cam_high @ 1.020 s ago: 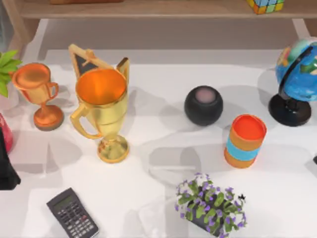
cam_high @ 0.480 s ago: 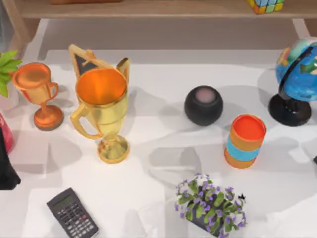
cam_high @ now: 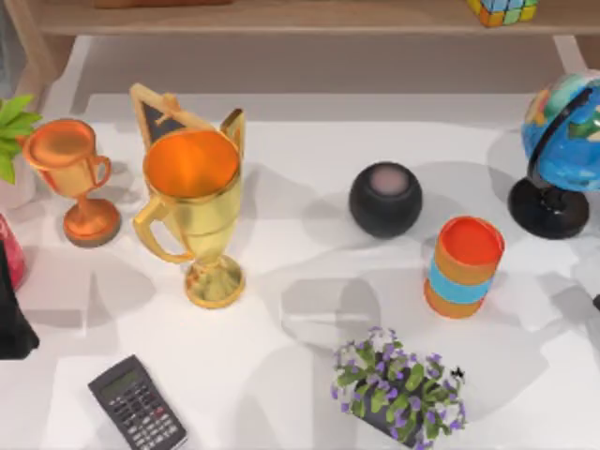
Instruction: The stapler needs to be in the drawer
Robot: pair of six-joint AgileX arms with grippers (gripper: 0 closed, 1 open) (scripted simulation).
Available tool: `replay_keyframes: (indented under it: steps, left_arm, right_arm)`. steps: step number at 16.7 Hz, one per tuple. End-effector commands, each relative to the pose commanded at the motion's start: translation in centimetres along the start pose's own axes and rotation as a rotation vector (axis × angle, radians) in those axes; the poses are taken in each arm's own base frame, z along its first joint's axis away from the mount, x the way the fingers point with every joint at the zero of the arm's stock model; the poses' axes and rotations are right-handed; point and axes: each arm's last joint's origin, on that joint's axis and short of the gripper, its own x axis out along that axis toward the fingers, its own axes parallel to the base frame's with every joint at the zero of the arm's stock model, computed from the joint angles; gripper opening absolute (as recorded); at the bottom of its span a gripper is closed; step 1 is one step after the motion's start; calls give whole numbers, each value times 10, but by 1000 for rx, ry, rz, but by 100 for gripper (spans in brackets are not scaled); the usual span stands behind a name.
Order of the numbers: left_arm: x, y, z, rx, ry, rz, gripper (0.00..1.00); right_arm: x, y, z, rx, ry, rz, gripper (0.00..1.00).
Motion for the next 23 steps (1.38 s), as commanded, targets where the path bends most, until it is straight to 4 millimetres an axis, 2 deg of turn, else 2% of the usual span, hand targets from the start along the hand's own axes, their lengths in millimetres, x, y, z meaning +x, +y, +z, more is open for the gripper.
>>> replay_keyframes:
  steps: [4, 11, 16, 23]
  left_arm:
    - [0, 0, 0, 0, 0, 0, 100]
    - [0, 0, 0, 0, 0, 0, 100]
    - [0, 0, 0, 0, 0, 0, 100]
    - [0, 0, 0, 0, 0, 0, 100]
  right_arm:
    - [6, -1, 0, 1, 3, 2, 100]
    - [65, 0, 1, 0, -4, -2, 100]
    - [70, 0, 0, 0, 0, 0, 100]
    - [70, 0, 0, 0, 0, 0, 47]
